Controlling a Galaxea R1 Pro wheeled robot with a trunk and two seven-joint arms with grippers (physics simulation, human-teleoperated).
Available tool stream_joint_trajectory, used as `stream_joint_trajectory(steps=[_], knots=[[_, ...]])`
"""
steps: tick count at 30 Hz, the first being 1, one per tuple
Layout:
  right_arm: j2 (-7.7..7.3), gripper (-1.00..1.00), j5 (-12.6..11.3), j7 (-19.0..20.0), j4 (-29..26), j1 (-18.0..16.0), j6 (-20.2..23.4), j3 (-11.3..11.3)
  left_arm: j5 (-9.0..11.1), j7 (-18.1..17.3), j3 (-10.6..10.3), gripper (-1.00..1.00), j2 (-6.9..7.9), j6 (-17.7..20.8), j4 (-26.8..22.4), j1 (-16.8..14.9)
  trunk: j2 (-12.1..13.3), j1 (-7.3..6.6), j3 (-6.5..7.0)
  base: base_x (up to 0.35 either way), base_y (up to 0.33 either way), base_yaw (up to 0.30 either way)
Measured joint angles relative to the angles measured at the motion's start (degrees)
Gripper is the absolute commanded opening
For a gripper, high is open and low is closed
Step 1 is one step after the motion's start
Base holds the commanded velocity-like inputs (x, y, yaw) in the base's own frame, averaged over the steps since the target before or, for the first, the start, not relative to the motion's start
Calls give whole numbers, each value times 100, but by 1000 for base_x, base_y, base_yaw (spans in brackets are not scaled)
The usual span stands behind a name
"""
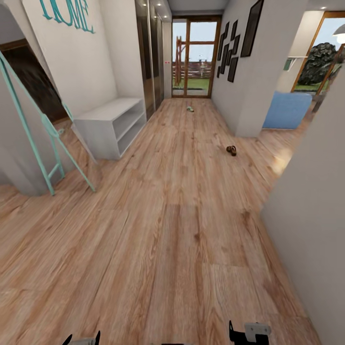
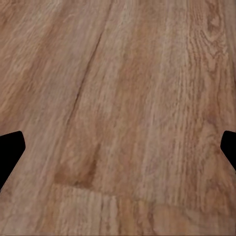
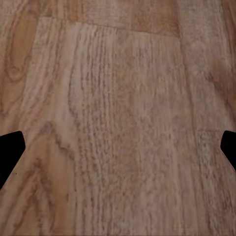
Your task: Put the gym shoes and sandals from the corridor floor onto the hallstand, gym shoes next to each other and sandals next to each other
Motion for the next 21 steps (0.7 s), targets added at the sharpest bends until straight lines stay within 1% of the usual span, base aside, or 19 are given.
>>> stream_joint_trajectory(steps=[21], knots=[[-1,100,0,1,0,0,-2,0,2,0,0,100,0,0,-8,0,0,0,0,338,0,0]])
